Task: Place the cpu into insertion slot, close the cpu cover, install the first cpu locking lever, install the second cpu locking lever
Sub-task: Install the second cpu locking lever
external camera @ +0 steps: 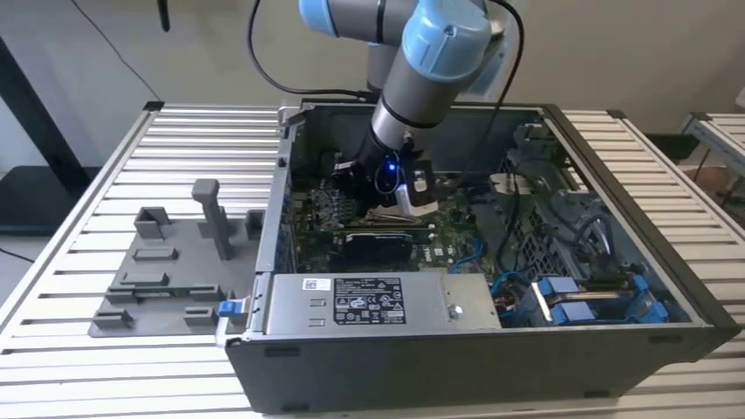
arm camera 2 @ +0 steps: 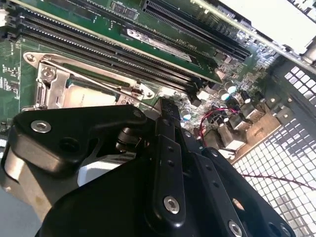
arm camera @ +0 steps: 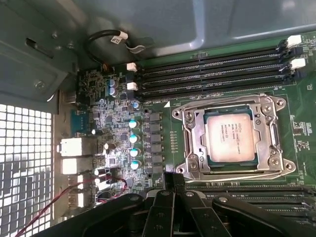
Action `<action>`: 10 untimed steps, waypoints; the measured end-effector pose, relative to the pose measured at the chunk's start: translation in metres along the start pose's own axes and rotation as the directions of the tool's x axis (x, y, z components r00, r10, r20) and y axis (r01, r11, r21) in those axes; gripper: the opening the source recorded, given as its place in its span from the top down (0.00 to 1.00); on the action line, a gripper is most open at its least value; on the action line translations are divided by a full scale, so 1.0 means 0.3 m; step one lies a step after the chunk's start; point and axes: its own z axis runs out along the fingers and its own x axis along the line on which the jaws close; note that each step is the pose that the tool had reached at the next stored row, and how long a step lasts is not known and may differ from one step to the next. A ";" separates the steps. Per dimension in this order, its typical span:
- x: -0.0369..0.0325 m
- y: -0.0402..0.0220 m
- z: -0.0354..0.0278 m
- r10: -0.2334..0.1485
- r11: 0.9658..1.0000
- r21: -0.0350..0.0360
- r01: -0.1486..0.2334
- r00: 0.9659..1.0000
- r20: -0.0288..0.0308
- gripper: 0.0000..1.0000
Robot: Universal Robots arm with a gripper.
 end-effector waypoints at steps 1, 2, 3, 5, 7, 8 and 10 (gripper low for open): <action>0.001 0.002 0.003 0.000 1.000 0.002 0.000 1.000 0.000 0.89; 0.002 0.004 0.007 0.001 1.000 0.003 -0.001 1.000 0.001 0.89; 0.003 0.006 0.011 0.001 1.000 0.005 -0.001 1.000 0.001 0.89; 0.004 0.010 0.019 0.002 1.000 0.008 -0.002 1.000 0.001 0.89; 0.004 0.013 0.026 0.002 1.000 0.010 -0.002 1.000 0.002 0.89; 0.004 0.013 0.029 0.003 1.000 0.011 -0.003 1.000 0.002 0.89; 0.004 0.014 0.035 0.003 1.000 0.013 -0.003 1.000 0.002 0.89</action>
